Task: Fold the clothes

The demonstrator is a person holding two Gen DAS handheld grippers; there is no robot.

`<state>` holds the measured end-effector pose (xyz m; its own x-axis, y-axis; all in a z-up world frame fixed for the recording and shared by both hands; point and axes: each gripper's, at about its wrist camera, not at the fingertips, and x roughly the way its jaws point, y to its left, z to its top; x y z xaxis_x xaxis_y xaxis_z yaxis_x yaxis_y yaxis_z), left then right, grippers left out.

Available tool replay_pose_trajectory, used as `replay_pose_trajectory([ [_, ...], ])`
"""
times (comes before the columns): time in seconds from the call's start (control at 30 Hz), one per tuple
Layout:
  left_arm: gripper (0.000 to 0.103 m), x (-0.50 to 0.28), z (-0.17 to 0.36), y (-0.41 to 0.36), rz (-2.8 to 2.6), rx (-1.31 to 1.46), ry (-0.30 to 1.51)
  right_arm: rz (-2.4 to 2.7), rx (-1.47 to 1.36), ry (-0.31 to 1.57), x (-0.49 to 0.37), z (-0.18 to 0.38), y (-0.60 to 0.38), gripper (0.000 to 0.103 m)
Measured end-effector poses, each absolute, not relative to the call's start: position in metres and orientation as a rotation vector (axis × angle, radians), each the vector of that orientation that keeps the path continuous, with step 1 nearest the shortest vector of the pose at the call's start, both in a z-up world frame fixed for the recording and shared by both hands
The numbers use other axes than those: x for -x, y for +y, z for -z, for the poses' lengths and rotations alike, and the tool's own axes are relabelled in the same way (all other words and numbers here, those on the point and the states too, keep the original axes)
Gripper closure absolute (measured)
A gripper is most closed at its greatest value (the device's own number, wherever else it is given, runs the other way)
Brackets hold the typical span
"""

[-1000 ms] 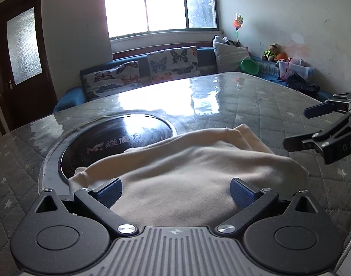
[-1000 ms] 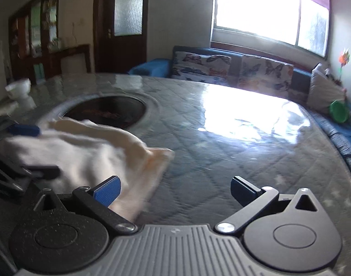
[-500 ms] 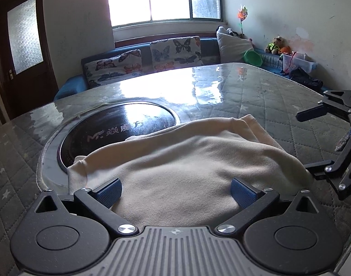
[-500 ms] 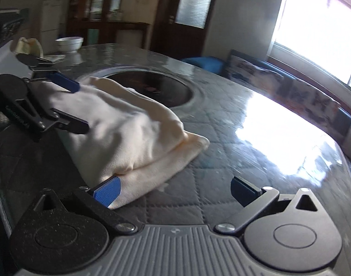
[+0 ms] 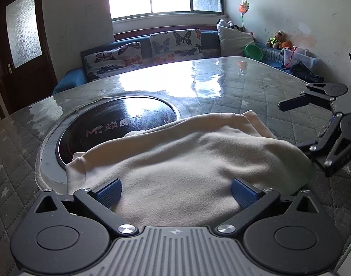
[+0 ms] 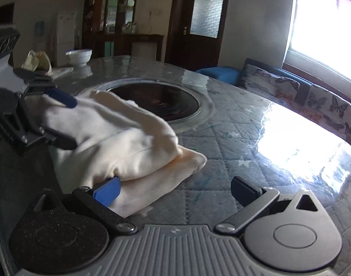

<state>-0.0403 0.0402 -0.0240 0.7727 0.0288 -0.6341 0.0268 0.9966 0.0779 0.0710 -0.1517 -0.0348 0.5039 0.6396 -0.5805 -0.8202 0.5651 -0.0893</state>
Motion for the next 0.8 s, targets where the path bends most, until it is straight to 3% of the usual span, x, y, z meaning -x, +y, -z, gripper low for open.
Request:
replay_pose_trajectory([
  [0.8,0.000,0.018,0.022,0.029,0.015,-0.102,0.697,-1.028,0.374,0.486,-0.066,0.030,-0.156,0.000],
])
